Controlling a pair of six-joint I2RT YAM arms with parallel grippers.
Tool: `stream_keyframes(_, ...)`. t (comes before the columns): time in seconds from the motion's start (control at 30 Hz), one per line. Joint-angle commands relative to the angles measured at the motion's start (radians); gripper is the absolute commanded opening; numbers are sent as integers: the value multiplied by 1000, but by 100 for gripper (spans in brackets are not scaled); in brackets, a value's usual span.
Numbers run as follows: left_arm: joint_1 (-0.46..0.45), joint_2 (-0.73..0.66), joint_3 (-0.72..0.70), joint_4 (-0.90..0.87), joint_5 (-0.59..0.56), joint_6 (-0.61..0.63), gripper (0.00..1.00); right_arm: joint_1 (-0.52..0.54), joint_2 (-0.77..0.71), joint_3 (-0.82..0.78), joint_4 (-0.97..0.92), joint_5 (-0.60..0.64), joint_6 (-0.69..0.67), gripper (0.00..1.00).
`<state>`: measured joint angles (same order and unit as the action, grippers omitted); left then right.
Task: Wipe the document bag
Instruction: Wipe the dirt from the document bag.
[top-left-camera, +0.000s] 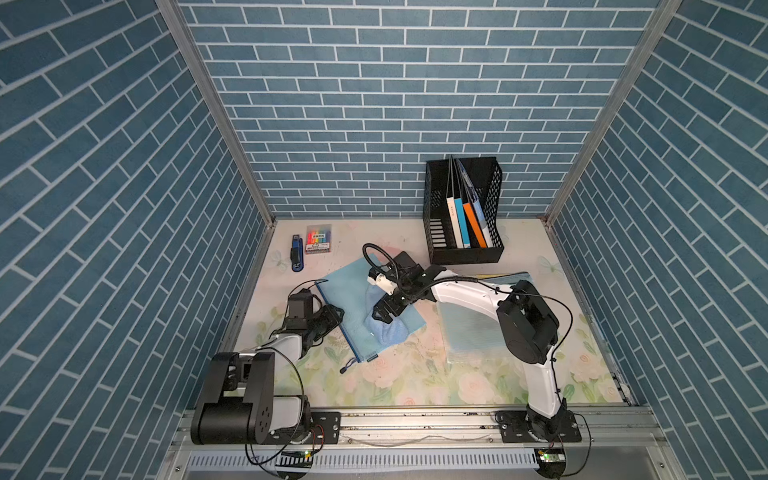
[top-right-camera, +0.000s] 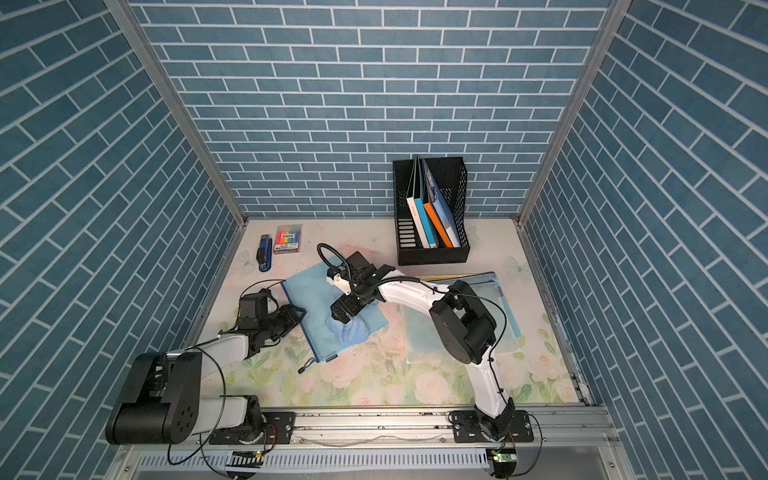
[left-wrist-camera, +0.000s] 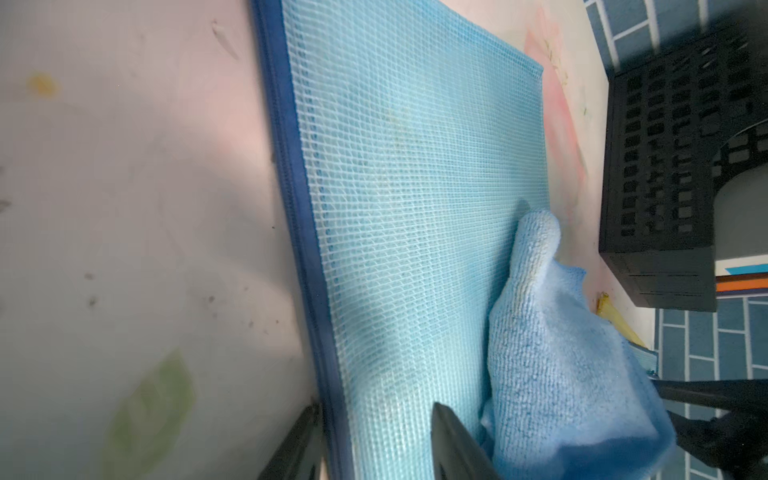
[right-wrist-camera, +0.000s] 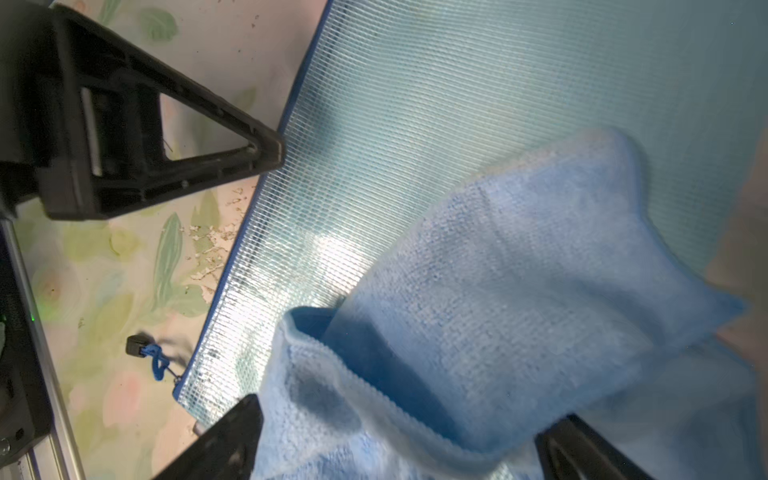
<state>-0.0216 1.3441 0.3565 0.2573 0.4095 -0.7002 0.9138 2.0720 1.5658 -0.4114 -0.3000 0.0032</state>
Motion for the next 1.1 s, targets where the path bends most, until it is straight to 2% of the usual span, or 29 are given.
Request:
stream_keyframes(0.0, -18, 28, -19, -26, -10, -6, 32, 11, 82, 34, 11, 27, -49, 98)
stream_keyframes(0.17, -21, 12, -28, -39, -22, 0, 17, 12, 146, 28, 16, 76, -21, 86)
stream_keyframes(0.43, -29, 22, -6, -42, -13, 7, 3, 16, 140, -28, 4, 89, -14, 57)
stream_keyframes(0.57, -45, 29, 22, -62, -5, 17, 0, 16, 147, -24, -24, 103, -11, 37)
stream_keyframes(0.67, -59, 24, 44, -100, 0, 35, 0, 12, 142, -5, -49, 122, -9, 13)
stream_keyframes(0.77, -70, 7, 62, -144, 6, 59, 0, 7, 136, 19, -70, 59, -14, 9)
stream_keyframes(0.9, -76, -10, 65, -148, 25, 68, 0, 26, 129, 40, -55, -105, 8, 7)
stream_keyframes(1.07, -103, 45, 77, -119, 71, 77, 0, 59, 202, 130, -59, -123, 58, 8)
